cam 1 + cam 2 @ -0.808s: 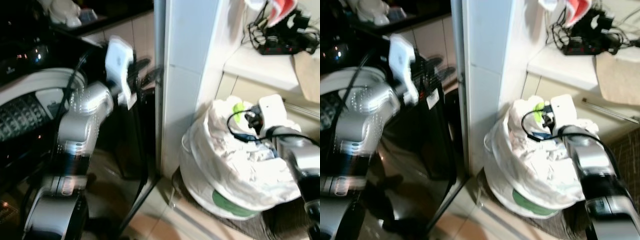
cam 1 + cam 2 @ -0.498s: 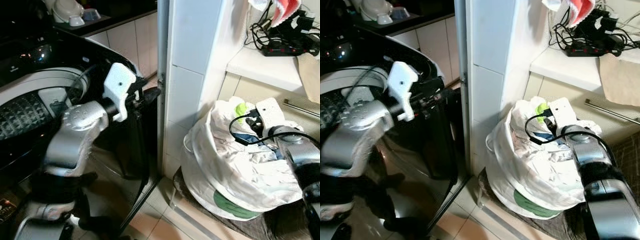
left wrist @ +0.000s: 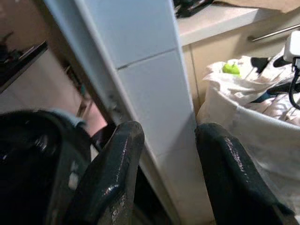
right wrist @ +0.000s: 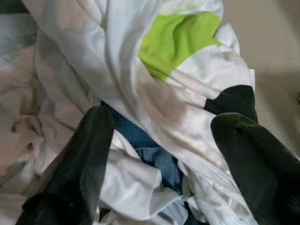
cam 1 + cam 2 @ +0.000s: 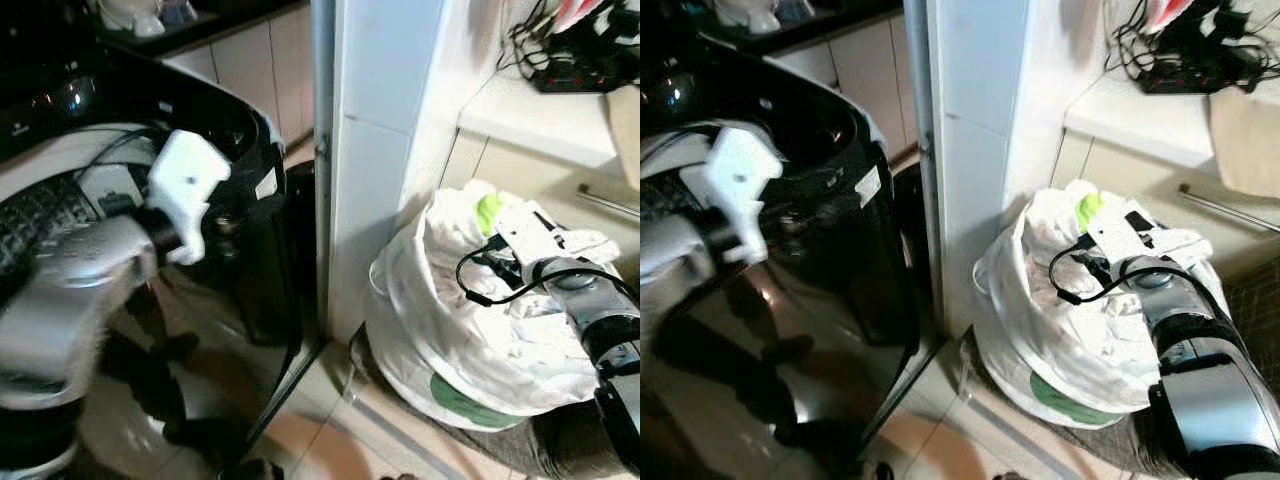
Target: Clothes washing
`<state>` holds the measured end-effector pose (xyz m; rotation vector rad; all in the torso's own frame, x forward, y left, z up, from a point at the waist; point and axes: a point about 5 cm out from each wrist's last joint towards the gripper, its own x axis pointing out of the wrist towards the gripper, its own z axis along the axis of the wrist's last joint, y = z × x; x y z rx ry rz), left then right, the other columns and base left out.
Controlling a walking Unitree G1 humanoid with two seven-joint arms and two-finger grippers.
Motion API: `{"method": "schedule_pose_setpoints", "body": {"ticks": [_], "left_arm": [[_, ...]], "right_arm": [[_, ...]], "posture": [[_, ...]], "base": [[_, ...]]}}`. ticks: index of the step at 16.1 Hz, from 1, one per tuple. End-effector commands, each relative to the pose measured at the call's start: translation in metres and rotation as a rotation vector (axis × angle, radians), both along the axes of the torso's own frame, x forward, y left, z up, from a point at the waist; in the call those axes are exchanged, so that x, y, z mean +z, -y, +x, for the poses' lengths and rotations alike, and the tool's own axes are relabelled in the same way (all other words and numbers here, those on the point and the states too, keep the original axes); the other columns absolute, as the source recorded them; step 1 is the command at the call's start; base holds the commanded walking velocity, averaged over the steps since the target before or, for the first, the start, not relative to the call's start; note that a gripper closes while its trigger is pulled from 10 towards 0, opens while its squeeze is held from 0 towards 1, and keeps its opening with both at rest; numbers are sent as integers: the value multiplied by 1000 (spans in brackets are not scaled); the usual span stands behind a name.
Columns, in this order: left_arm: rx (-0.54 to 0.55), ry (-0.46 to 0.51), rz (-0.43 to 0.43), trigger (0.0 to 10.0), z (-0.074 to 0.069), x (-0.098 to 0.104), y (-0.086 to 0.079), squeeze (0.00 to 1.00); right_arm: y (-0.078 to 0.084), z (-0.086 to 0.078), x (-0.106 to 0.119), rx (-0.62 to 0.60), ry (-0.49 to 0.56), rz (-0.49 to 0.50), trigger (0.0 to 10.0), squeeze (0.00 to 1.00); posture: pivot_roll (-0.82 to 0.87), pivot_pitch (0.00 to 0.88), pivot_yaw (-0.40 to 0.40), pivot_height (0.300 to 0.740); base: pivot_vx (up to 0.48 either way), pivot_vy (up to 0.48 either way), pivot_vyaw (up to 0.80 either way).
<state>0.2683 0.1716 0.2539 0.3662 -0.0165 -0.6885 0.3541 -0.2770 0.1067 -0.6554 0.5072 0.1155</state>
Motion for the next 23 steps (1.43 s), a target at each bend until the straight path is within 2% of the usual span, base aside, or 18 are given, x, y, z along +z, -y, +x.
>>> {"method": "schedule_pose_setpoints", "body": {"ticks": [1, 2, 5, 8, 11, 12, 13, 14, 16, 23], "left_arm": [[24, -3, 9, 10000, -8, 8, -8, 0], [36, -3, 23, 10000, -12, 11, -12, 0], [89, 27, 70, 10000, -27, 33, -31, 0], [100, -8, 110, 10000, -39, 44, -39, 0], [-34, -86, 106, 10000, -58, 42, -30, 0], [-127, -131, 76, 10000, -69, 42, -22, 0], [-148, -133, 71, 10000, -72, 43, -20, 0], [-141, -128, 70, 10000, -71, 45, -20, 0], [-107, -116, 69, 10000, -68, 48, -23, 0], [-111, -121, 36, 10000, -68, 49, -21, 0]], "right_arm": [[-1, 4, 5, -1, 21, -43, 10000, 475], [-2, 5, 5, 1, 27, -62, 10000, 0], [-6, 8, 8, 7, 61, -132, 10000, 0], [-6, 9, 9, 9, 69, -196, 10000, 0], [-1, 7, 7, -19, 59, -234, 10000, 0], [2, 6, 6, -35, 57, -280, 6118, 0], [4, 5, 7, -34, 64, -311, 3647, 0], [5, 5, 8, -44, 75, -314, 0, 0], [6, 6, 10, -44, 86, -327, 0, 0], [5, 9, 15, -42, 109, -346, 0, 0]], "posture": [[267, 170, 61, 740], [299, 176, 64, 740], [387, 200, 76, 740], [449, 224, 87, 740], [475, 233, 90, 740], [478, 237, 89, 740], [478, 234, 84, 740], [478, 231, 85, 740], [472, 228, 82, 740], [459, 216, 76, 740]], "base": [[0, 0, 0], [0, 0, 0], [0, 0, 0], [0, 0, 0], [0, 0, 0], [0, 0, 0], [0, 0, 0], [0, 0, 0], [0, 0, 0], [0, 0, 0]]}}
